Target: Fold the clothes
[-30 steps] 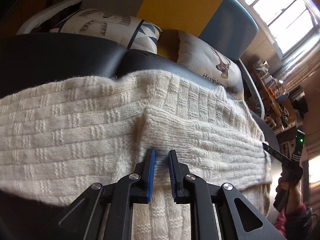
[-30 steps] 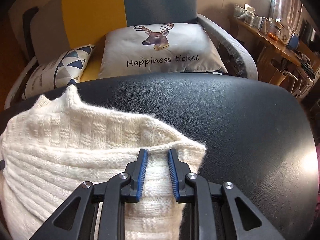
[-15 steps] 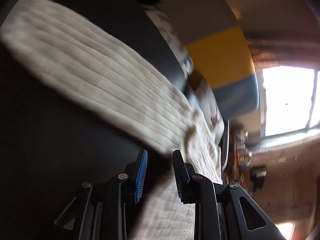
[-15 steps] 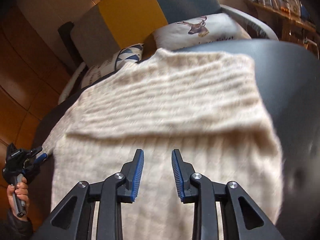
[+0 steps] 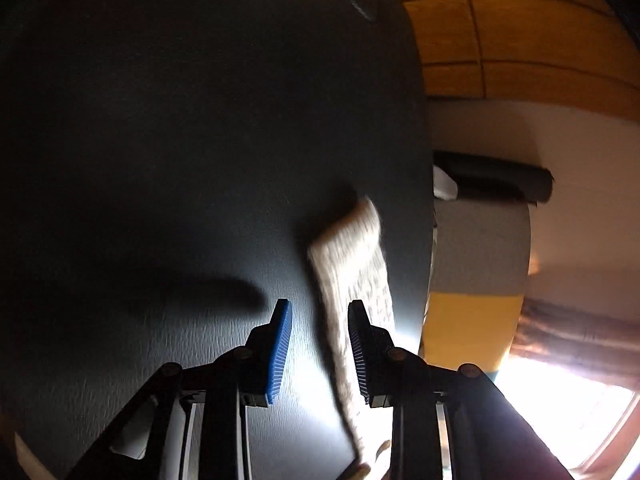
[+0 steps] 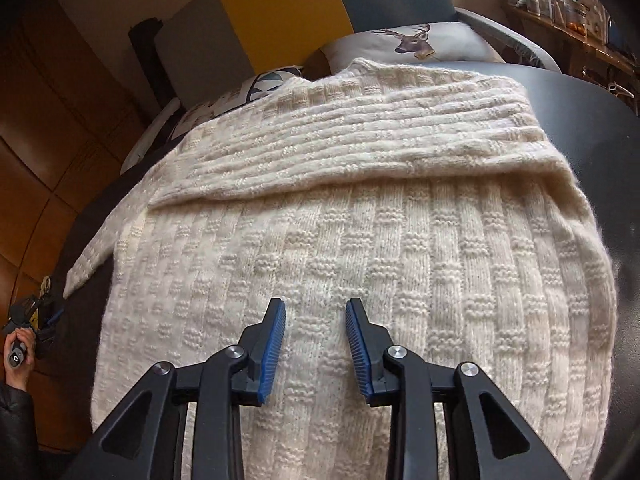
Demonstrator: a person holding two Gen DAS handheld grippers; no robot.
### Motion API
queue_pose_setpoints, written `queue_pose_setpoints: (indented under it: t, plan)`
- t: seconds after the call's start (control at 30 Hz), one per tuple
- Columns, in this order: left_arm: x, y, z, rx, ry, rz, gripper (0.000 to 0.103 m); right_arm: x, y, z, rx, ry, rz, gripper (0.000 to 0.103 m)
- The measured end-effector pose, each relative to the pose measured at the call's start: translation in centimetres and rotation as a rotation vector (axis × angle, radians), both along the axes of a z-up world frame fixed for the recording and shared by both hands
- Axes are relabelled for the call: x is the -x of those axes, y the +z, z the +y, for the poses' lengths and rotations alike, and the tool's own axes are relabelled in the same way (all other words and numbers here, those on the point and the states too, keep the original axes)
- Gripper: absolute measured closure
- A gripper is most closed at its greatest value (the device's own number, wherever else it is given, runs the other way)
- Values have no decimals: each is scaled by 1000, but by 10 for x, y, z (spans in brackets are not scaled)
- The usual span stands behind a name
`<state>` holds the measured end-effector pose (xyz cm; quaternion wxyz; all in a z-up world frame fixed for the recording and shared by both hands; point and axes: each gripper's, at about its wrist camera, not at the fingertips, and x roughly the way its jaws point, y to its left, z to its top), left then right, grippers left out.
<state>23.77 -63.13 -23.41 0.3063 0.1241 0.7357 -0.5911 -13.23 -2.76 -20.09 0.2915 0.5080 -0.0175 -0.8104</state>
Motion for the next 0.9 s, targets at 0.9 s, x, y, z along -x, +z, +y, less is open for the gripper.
queue_pose_setpoints:
  t: [0.9]
  plan:
    - [92,30,-22,45,3,39,97,-6,-3,-7,-26,10,28,64]
